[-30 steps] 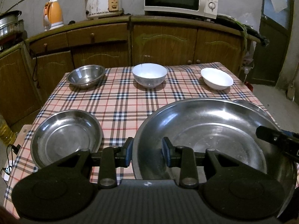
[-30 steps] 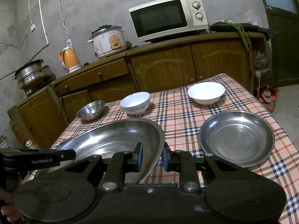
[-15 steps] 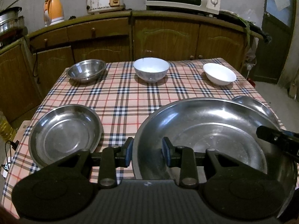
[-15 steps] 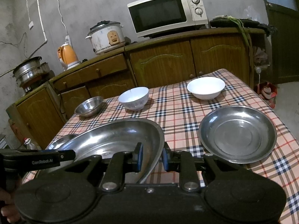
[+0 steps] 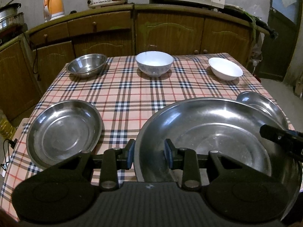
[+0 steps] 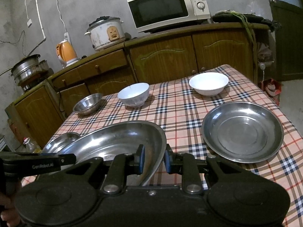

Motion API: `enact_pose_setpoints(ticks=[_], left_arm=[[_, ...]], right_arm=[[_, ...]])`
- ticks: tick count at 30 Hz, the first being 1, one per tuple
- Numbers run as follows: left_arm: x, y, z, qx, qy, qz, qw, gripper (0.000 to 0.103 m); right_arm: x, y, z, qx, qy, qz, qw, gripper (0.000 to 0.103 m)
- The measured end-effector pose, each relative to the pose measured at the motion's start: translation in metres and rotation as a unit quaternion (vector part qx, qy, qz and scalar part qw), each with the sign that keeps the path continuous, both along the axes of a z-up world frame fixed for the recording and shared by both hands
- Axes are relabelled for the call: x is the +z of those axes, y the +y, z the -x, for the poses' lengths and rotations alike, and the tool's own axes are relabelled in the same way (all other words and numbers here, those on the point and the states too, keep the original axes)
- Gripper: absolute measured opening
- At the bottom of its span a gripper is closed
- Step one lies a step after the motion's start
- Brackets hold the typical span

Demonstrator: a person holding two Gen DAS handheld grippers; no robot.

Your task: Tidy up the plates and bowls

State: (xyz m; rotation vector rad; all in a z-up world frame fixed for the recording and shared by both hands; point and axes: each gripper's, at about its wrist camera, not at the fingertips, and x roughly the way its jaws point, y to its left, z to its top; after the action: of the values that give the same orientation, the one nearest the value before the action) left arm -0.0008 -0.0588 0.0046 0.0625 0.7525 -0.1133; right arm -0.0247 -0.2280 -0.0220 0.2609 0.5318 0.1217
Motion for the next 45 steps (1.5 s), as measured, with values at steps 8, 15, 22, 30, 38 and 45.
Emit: enact_pose_setpoints(ticks=[8, 15, 22, 30, 38, 45], left_arm=[[-0.003, 0.002, -0.004, 0.005, 0.002, -0.001, 1.0000, 0.033], [-0.006, 0.005, -0.009, 0.008, 0.005, -0.002, 1.0000, 0.033], [-0.009, 0.006, -0.013, 0.013, 0.009, -0.004, 0.9999, 0.033], [-0.014, 0.007, -0.020, 0.013, 0.013, -0.006, 0.9998, 0.033], [-0.018, 0.007, -0.029, 0.012, 0.013, -0.009, 0.9998, 0.033], [-0.024, 0.006, -0.044, 0.012, 0.016, -0.013, 0.9997, 0.033]], right_arm=[[-0.001, 0.003, -0.007, 0.005, 0.002, 0.003, 1.000, 0.028], [-0.004, 0.006, -0.014, 0.009, 0.005, 0.006, 1.000, 0.028], [-0.007, 0.009, -0.023, 0.014, 0.007, 0.011, 1.000, 0.028], [-0.010, 0.012, -0.031, 0.017, 0.011, 0.014, 1.000, 0.028], [-0.016, 0.014, -0.041, 0.018, 0.017, 0.017, 1.000, 0.028], [-0.023, 0.015, -0.055, 0.019, 0.023, 0.020, 0.999, 0.028]])
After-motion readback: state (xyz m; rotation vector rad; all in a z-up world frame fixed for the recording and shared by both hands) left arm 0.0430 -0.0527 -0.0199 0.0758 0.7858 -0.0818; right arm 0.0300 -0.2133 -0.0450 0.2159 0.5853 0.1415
